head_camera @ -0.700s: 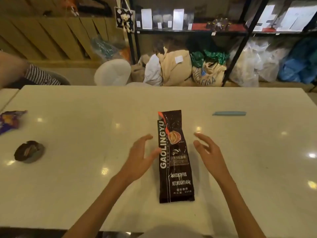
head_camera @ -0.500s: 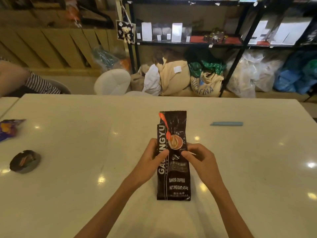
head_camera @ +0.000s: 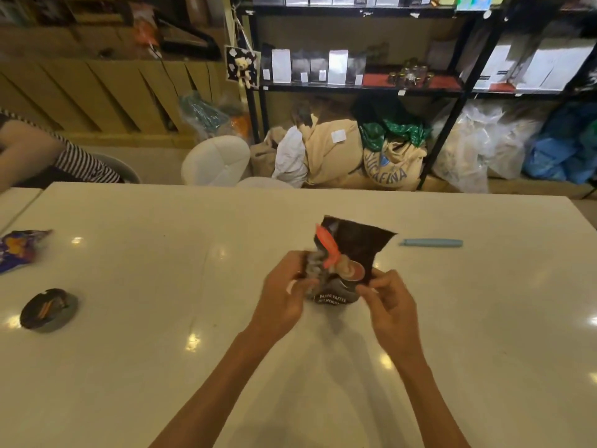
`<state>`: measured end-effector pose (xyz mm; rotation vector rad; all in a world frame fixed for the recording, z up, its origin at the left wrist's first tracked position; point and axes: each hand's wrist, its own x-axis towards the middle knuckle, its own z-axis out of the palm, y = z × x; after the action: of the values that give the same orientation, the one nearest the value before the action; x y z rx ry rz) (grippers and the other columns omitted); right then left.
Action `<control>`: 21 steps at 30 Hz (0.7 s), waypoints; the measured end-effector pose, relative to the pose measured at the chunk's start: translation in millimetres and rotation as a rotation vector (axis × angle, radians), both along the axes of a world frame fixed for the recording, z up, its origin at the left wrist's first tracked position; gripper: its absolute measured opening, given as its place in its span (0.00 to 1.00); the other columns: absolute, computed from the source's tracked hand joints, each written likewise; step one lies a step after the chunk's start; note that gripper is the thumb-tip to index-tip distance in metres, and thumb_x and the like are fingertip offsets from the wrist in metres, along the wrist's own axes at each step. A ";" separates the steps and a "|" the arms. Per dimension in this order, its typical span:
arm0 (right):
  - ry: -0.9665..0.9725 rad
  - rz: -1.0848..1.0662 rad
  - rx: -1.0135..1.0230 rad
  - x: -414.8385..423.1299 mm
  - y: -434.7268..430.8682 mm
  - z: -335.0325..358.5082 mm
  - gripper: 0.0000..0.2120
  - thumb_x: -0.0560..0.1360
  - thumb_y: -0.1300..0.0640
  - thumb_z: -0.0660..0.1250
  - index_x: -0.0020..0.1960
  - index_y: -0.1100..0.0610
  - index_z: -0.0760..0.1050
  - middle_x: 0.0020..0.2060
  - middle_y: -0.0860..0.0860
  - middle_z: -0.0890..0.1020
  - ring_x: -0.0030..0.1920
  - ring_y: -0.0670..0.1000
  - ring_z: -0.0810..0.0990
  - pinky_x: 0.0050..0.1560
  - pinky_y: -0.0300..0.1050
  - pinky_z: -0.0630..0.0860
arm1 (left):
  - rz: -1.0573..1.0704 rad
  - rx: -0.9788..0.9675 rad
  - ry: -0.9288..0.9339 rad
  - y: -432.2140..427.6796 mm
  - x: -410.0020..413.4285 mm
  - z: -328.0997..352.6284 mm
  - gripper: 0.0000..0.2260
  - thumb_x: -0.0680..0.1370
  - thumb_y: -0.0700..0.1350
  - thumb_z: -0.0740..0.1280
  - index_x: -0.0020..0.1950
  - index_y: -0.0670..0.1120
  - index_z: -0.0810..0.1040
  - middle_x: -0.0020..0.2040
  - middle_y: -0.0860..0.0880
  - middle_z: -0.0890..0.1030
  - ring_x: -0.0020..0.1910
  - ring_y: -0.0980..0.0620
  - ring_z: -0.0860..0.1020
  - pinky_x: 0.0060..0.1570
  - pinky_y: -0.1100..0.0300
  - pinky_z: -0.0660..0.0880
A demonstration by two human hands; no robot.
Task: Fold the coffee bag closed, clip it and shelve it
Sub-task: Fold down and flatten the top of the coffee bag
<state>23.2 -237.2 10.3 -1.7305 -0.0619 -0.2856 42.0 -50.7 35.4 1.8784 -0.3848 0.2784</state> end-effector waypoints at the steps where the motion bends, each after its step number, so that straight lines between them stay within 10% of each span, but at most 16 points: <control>1: 0.017 -0.011 -0.004 0.7 -3.0 -0.9 0.20 0.75 0.68 0.70 0.40 0.42 0.75 0.54 0.40 0.83 0.53 0.44 0.83 0.48 0.35 0.79 | 0.044 -0.032 0.034 4.4 1.3 -2.2 0.13 0.75 0.27 0.66 0.54 0.43 0.76 0.51 0.49 0.80 0.52 0.56 0.79 0.48 0.61 0.77; 8: 0.070 0.112 0.204 4.8 -8.9 -8.5 0.11 0.78 0.70 0.60 0.52 0.61 0.79 0.58 0.55 0.83 0.57 0.52 0.82 0.53 0.43 0.80 | -0.063 -0.233 0.336 19.8 1.7 -5.9 0.17 0.71 0.31 0.58 0.53 0.40 0.82 0.49 0.48 0.85 0.50 0.49 0.82 0.53 0.56 0.77; 12: 0.108 0.091 0.045 19.0 0.6 -0.7 0.20 0.78 0.70 0.64 0.53 0.45 0.79 0.48 0.38 0.85 0.51 0.41 0.83 0.47 0.32 0.78 | -0.123 0.006 0.356 17.4 27.0 -4.6 0.18 0.76 0.24 0.60 0.56 0.42 0.81 0.53 0.44 0.84 0.54 0.48 0.81 0.57 0.45 0.78; 17: 0.162 0.195 0.044 34.3 -7.6 5.8 0.19 0.75 0.67 0.69 0.55 0.44 0.80 0.49 0.36 0.86 0.52 0.41 0.84 0.47 0.29 0.77 | -0.266 0.030 0.433 21.1 46.6 -1.0 0.26 0.73 0.27 0.66 0.56 0.58 0.78 0.55 0.58 0.83 0.60 0.55 0.79 0.55 0.55 0.79; 21: 0.144 0.200 -0.006 39.4 2.9 8.7 0.18 0.74 0.68 0.69 0.58 0.50 0.81 0.51 0.41 0.86 0.54 0.43 0.84 0.51 0.35 0.80 | -0.094 0.081 0.265 6.3 46.7 -8.5 0.27 0.73 0.27 0.66 0.47 0.64 0.77 0.41 0.64 0.83 0.44 0.58 0.82 0.45 0.72 0.76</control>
<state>62.7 -234.2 19.1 -1.7311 -0.1296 -0.0138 88.7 -44.4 26.9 1.9402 -0.3056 -0.0507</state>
